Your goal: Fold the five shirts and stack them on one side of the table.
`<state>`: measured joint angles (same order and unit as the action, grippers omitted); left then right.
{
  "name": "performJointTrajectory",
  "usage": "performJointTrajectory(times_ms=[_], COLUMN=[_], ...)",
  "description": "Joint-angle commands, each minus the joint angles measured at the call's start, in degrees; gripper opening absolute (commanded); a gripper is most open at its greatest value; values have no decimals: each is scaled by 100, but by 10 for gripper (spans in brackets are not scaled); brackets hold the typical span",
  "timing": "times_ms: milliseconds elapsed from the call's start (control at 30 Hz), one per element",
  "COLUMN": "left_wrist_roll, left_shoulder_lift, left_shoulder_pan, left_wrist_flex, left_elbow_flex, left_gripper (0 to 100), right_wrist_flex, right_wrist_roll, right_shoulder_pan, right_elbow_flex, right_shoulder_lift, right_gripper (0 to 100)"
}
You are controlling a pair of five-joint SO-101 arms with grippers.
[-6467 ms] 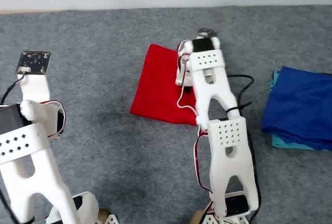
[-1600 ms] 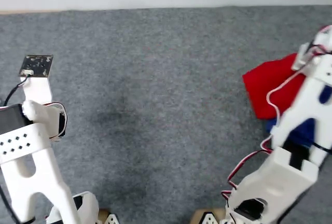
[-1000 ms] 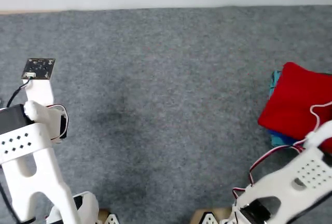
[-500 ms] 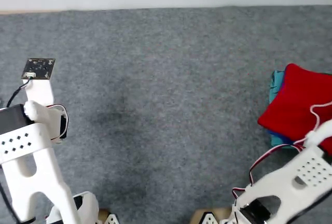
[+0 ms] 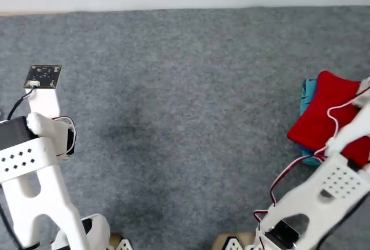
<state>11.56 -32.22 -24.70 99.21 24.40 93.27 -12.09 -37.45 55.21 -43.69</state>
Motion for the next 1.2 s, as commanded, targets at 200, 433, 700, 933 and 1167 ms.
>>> performJointTrajectory(times_ms=[200,433,700,933,1167], left_wrist_roll=[26,26,26,26,26], left_shoulder_lift=[-193,-193,-193,-193,-193], left_shoulder_pan=[26,26,26,26,26], left_wrist_flex=[114,114,114,114,114], left_elbow_flex=[-57,-75,-75,-57,-75], left_gripper=[2,2,2,2,2], right_wrist_flex=[-356,971,919,48,66], right_wrist_roll=[-26,-18,-9,0,0], right_shoulder_pan=[-198,593,1323,1332,1367], right_elbow_flex=[563,1538,-185,-2066,-1890], right_shoulder_lift=[-365,435,743,681,945], right_gripper=[55,50,50,50,50])
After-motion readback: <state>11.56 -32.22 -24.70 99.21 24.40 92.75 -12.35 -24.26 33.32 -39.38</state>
